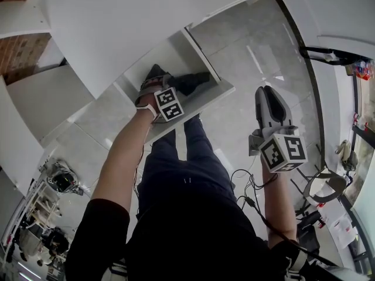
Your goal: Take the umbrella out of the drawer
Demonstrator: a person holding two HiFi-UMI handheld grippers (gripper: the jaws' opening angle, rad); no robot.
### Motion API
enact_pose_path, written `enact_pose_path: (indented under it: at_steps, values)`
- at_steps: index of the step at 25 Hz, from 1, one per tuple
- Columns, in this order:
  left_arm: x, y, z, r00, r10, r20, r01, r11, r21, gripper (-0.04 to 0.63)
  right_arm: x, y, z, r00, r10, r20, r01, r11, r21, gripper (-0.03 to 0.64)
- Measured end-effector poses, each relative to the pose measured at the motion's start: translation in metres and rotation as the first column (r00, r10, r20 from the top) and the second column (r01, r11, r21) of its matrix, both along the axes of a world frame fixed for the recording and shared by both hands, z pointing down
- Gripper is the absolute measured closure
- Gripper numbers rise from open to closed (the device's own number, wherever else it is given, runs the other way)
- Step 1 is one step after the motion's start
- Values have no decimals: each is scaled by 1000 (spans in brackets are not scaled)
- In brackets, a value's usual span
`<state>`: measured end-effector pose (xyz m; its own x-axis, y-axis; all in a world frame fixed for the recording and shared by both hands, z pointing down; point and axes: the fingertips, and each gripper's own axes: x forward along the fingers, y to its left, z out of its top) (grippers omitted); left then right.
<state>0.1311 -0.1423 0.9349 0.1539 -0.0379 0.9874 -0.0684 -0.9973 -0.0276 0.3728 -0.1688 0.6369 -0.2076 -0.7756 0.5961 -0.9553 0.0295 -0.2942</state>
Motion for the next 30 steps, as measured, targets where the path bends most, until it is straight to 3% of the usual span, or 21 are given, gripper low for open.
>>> enact_pose_path:
  at_steps: [6,17,21,25,30]
  values:
    - [-2,-10,-41,992,-94,-80,97,994,42,337,-3,-10,-10,1000,-17,4,17,999,31,548]
    - [5,-15,-163,970,-113,-214,153,972,177,339,-43,-37,-83,995,-104,14,100,978,182,554]
    - [-11,-37,-209,964,-127,-236,189,947,261,339,-61,-55,-112,989,-143,30,130,956,265,558]
    - [-28,-34,-257,955,-150,-254,226,926,302,338,-80,-41,-138,984,-177,35,161,947,279,561]
    - [-68,-85,-306,944,-201,-262,299,858,418,337,-105,-58,-169,973,-231,4,215,912,349,563]
